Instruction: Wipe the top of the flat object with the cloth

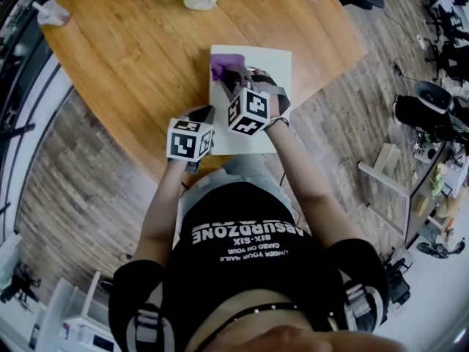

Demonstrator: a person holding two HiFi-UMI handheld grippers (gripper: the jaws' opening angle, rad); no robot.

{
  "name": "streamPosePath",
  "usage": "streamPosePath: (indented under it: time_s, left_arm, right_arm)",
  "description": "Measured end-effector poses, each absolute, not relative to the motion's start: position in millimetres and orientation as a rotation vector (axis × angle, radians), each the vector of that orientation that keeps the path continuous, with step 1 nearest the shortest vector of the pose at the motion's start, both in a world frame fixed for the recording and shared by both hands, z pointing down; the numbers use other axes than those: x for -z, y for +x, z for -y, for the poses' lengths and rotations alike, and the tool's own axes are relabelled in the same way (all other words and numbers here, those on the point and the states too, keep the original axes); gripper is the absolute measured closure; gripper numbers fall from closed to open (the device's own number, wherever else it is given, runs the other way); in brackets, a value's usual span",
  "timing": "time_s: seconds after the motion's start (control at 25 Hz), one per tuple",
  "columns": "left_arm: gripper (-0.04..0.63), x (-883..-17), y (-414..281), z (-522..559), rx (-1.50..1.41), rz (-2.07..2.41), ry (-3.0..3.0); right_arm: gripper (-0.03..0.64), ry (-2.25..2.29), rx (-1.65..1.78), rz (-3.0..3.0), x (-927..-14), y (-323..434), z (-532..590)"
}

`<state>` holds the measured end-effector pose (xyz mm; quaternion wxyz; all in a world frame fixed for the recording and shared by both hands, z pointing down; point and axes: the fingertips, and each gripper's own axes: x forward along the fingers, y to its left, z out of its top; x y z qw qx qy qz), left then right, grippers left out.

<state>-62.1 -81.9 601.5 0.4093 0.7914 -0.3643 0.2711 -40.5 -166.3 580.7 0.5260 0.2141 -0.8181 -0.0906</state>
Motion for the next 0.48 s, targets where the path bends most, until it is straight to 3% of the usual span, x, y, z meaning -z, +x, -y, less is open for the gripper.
streamPosePath:
  time_s: [0.48]
  left_arm:
    - [0.589, -603, -62, 81, -0.691, 0.927, 1.983]
  right_arm:
    - [0.515, 0.522, 0.174, 1.993, -582, -40, 140]
